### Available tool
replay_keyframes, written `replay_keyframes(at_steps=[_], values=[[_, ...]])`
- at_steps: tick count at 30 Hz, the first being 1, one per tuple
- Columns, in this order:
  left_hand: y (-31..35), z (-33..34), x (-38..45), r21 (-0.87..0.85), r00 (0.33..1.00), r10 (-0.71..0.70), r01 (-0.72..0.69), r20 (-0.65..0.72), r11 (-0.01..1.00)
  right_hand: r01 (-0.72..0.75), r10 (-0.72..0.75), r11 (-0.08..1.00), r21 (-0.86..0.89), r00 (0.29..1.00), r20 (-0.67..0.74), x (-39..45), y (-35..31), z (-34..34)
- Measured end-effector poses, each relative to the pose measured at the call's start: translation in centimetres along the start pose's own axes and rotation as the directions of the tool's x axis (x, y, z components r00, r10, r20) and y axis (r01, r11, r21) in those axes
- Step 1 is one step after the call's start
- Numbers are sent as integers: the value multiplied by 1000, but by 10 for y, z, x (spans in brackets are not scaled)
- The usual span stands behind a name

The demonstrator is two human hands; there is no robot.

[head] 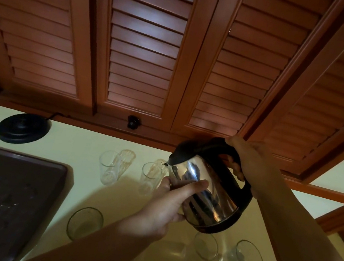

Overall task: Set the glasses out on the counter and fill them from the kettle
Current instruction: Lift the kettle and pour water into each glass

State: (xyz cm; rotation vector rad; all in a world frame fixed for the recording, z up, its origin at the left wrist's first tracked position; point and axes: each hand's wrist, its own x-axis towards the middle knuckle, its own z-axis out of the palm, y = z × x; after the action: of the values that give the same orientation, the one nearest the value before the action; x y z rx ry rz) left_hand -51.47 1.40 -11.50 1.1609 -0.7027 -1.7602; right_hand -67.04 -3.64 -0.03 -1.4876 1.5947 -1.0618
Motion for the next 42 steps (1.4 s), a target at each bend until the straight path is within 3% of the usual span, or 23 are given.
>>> replay_keyframes(at_steps=[42], values=[[2, -3, 19, -9, 999, -47, 47, 24, 999, 38, -35, 995, -96, 999, 32, 12, -6, 6]])
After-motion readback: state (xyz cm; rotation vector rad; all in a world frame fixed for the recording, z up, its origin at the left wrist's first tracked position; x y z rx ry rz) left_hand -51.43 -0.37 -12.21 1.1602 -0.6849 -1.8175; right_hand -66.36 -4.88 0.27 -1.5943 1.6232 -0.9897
